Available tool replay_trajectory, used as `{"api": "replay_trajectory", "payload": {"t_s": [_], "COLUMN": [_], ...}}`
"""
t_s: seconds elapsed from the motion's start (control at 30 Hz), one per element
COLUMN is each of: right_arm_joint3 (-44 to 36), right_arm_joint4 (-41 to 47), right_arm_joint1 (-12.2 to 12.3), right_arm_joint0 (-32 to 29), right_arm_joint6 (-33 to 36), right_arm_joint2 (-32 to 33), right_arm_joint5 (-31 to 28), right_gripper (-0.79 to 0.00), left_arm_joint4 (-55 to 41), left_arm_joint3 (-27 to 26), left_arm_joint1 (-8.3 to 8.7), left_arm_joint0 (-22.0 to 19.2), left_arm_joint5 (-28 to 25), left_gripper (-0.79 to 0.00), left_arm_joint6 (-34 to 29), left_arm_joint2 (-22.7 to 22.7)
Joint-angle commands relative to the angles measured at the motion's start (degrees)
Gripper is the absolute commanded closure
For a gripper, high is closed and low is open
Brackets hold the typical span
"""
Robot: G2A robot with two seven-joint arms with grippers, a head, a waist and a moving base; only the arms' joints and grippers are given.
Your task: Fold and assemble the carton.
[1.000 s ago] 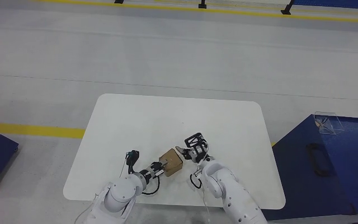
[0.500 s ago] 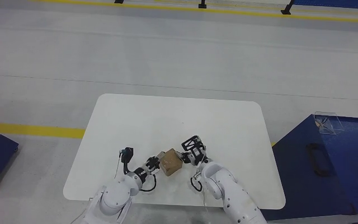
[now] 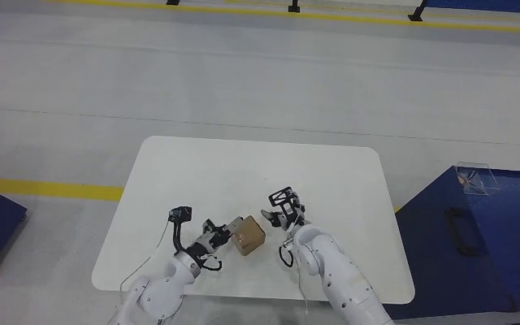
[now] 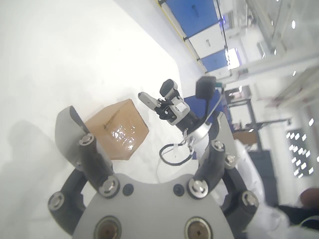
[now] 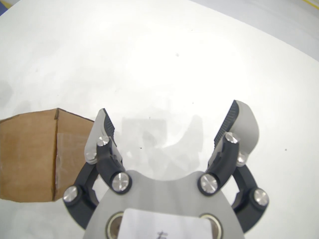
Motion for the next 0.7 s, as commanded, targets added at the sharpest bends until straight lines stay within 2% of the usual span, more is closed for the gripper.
{"api": "replay_trajectory", "payload": {"t_s": [0.0,0.07,0.13,0.23,0.37,0.67], "right_arm_joint3": [1.5,2.7,3.8,5.2,7.2,9.4], "right_arm_joint4": [0.2,1.5,2.7,3.3,4.0,6.0], "right_arm_joint1": [-0.2,-0.5,-0.8,-1.4,-2.1,-2.2], "right_arm_joint0": [1.0,1.9,2.9,4.0,5.4,6.6], "right_arm_joint6": [-0.1,0.0,0.1,-0.3,-1.7,-3.5], "right_arm_joint2": [-0.9,-1.7,-2.4,-4.1,-5.6,-3.7], "right_arm_joint5": [-1.9,-4.3,-6.2,-7.8,-8.0,-7.9], "right_gripper": [-0.785,-0.785,-0.785,-0.785,-0.785,-0.785], "left_arm_joint4": [12.2,18.1,25.8,31.4,38.3,41.4], "left_arm_joint3": [1.2,4.1,6.5,9.8,13.1,17.3], "left_arm_joint1": [0.97,1.51,1.75,1.73,1.30,0.29], "left_arm_joint0": [0.1,-0.2,-0.9,-1.7,-3.0,-5.4], "left_arm_joint5": [-11.3,-16.5,-17.5,-18.6,-14.8,-10.8], "left_gripper": [-0.785,-0.785,-0.785,-0.785,-0.785,-0.785], "left_arm_joint6": [-0.4,1.5,5.5,9.1,12.4,19.2], "left_arm_joint2": [-1.2,-1.8,-1.5,0.7,4.4,9.4]}}
